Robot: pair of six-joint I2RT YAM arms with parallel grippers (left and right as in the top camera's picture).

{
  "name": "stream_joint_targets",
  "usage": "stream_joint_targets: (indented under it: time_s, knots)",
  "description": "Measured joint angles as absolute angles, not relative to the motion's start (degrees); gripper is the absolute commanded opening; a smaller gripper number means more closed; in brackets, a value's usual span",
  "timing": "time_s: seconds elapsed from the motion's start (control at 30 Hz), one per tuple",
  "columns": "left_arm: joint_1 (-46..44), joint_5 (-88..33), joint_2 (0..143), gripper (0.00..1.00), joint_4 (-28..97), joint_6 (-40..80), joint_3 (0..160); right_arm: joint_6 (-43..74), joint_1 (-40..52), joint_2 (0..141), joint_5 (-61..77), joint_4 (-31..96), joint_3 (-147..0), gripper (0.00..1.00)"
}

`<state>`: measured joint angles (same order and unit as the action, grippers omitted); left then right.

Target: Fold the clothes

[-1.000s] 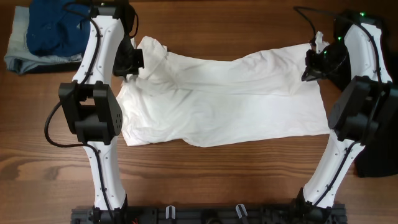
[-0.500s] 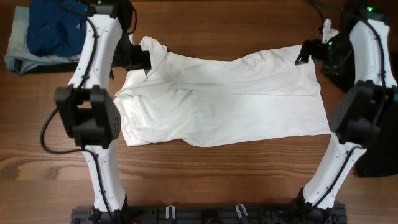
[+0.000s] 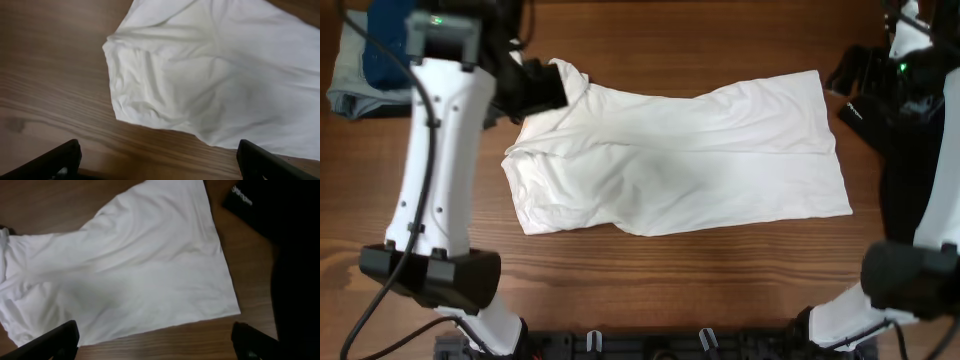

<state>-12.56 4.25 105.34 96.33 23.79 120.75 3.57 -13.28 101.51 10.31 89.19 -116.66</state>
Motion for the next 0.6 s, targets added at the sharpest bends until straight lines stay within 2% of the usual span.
stream_joint_targets:
  time_s: [0.17, 0.37, 0.6]
  knots:
    - [-20.4, 9.0, 102.0, 1.00, 94.3, 34.2, 106.2, 9.5, -12.4, 89.2, 7.8, 82.7, -99.4, 1.00]
    - [-25.2, 7.7, 96.2, 0.97, 78.0, 41.3, 84.7, 13.9, -12.4, 80.7, 8.6, 73.4, -77.2, 0.98]
    - [-27.3, 3.2, 95.5, 0.82, 61.5, 42.5, 65.2, 13.4, -12.4, 80.8, 10.5, 65.7, -65.4, 0.91]
